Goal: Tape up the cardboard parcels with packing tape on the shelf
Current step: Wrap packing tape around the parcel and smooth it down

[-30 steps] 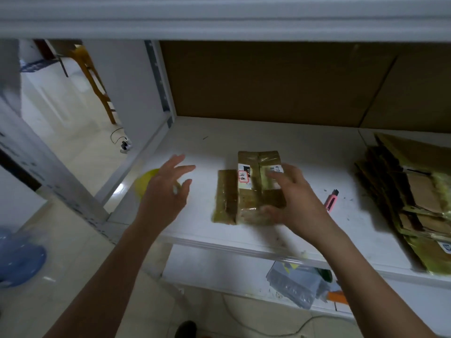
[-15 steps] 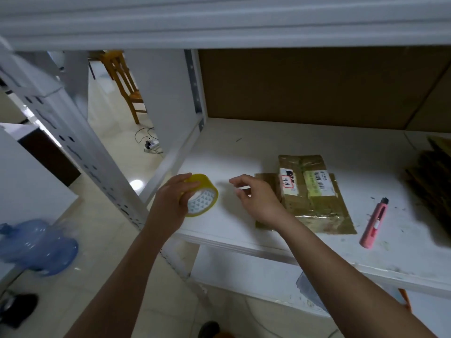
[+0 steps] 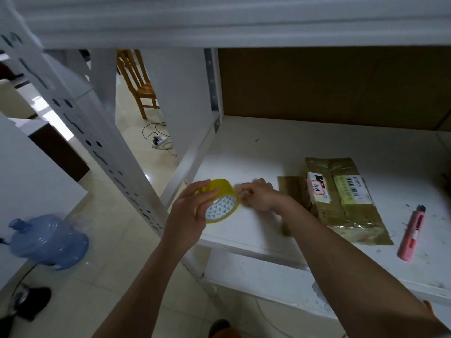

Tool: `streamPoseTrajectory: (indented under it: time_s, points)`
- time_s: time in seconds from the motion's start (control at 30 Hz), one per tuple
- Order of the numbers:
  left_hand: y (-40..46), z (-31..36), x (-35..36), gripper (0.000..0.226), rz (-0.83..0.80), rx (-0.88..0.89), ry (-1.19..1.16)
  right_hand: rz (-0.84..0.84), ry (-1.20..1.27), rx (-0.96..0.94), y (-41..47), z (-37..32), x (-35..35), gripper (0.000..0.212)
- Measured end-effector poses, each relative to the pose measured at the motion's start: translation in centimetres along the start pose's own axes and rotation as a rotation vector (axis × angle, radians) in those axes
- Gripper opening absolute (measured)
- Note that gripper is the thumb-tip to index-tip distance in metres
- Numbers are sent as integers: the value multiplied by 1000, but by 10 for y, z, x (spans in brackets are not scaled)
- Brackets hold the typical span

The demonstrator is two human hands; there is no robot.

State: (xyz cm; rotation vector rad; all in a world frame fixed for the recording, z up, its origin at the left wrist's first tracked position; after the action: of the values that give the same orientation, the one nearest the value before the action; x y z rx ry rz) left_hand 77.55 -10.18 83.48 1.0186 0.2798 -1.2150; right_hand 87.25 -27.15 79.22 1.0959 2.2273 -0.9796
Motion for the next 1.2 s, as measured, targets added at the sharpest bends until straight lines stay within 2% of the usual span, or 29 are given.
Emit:
streamPoseTrajectory:
  time_s: [0.2,0.33,0.43,0.77,0.87,0.93,1.03,1.2]
  points:
    - [-5,-2,-4,34,36,30,-49,-47,-56,-7,6,1,2,47]
    - [-7,-2,-6,36,64,29,-46,-35,-96,-46,9,0,6,43]
    - [-10,-4,-5,37,77,27,-56,-9,-24,-49,13,2,6,35]
    - [-13,-4,-2,33,31,-7,-72,52,264,-116,15,7,2,33]
    - [-13,-10,1,51,-2,-147,-147,60,283,-141,9,6,-2,36]
    - [-13,-13,-1,65,40,-185,-191,67,262,-165,8,5,-4,36]
    - [-12,-14,-3,74,78,-212,-238,90,262,-186,7,5,-9,37]
    - [-4,3,-3,59,95,-102,-247,117,195,-179,0,6,-20,34]
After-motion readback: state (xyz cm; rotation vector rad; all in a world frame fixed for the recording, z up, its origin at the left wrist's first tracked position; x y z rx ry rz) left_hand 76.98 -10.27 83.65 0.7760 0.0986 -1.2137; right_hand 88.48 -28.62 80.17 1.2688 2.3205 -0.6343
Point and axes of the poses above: each hand's wrist, its own y-axis towards the middle knuckle, its own x-axis out of the palm, z = x × y, the point moved 6 cm from there along y, towards the middle knuckle, and after that the axes turned 5 degrees about y, right-handed, at the moved point
